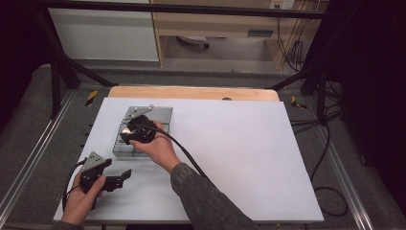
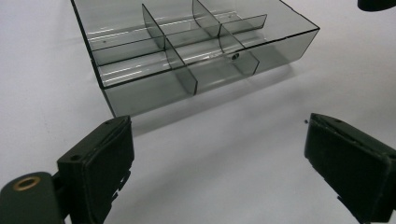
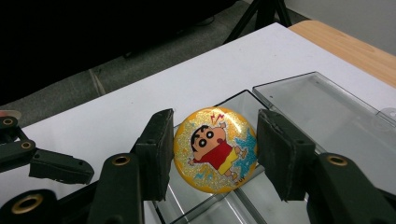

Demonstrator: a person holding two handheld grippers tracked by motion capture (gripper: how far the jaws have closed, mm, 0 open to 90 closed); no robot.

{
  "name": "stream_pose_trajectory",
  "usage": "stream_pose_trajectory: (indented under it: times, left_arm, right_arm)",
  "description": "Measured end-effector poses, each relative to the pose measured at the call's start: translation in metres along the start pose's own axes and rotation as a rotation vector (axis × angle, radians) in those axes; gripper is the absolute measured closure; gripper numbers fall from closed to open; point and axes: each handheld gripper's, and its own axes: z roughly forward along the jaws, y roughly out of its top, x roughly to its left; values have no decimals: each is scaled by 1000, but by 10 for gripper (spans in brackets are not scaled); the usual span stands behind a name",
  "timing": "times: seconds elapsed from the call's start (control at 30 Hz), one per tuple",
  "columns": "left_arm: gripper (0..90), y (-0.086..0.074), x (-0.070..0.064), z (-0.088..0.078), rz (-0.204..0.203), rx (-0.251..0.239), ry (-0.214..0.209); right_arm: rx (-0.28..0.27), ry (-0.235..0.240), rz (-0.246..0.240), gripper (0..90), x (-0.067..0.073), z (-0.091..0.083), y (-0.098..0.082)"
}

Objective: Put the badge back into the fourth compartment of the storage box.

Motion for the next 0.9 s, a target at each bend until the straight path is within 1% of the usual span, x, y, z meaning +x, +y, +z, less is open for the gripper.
stream_pose_trajectory:
  times: [0.23,0.5,0.67,0.8,0.9]
  left_arm:
    - [84,0,0,0,-5,-3,-4]
    - [84,0,1,-1,-8,-9,-3]
    - [84,0,1,-2,-7,-11,-4]
    - [84,0,1,-1,-9,-10,-4]
    - [84,0,1,-1,-9,-4,4]
  right_arm:
    - [12,14,-6,476,3,3,-1]
    - [25,15,-8,477,2,5,-2]
    - [36,20,-7,477,5,7,-4]
    - [45,16,-17,477,4,8,-4]
    - [50,14,-15,476,2,7,-4]
